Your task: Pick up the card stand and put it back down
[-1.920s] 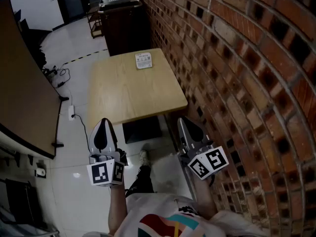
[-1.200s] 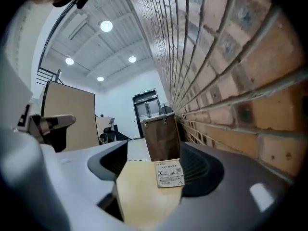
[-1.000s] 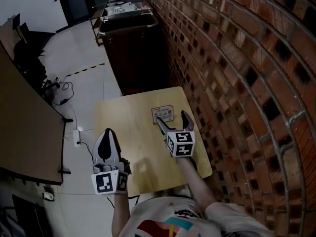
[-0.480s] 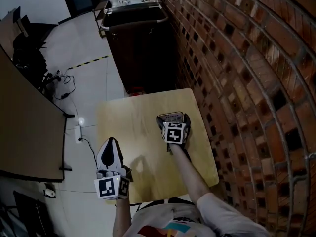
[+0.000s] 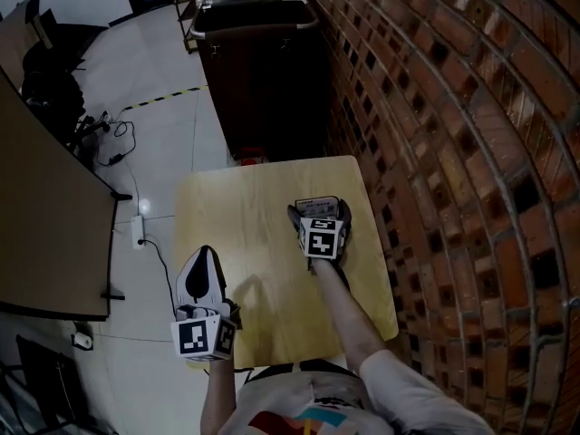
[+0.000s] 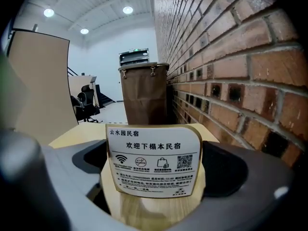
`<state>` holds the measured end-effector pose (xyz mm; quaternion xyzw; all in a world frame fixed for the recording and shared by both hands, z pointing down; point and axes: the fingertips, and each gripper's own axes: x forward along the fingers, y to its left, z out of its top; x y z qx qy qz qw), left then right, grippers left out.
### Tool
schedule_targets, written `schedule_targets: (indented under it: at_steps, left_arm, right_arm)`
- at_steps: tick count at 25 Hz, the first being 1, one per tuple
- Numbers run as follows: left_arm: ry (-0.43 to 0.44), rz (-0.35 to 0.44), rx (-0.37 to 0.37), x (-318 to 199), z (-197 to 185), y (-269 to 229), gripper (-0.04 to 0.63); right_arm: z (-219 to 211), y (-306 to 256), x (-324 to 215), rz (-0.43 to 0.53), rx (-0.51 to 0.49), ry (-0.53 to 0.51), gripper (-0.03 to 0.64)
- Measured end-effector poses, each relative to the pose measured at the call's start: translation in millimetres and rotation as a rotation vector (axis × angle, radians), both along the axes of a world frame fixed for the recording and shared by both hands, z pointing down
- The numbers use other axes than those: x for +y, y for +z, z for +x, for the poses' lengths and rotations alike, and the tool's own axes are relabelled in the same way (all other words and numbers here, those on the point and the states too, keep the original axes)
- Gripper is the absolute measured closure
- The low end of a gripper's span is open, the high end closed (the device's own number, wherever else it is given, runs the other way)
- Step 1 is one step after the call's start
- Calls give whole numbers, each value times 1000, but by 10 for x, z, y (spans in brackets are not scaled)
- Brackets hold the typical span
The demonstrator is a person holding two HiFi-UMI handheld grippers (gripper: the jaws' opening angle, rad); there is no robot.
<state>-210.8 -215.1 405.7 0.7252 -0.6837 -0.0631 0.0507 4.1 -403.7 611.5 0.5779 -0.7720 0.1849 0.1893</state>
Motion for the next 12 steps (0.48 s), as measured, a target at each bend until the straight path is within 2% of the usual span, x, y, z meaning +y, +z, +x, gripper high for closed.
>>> schedule_targets:
  at_steps: [5,12]
  left_arm:
    - [8,-28,8,92,-15,112,592]
    - [-25,-22,24,164,-71,88,592]
  right_arm:
    - [-5,11,14,21,-1,-23,40]
    - [-14,77,26,17,7,-72,41]
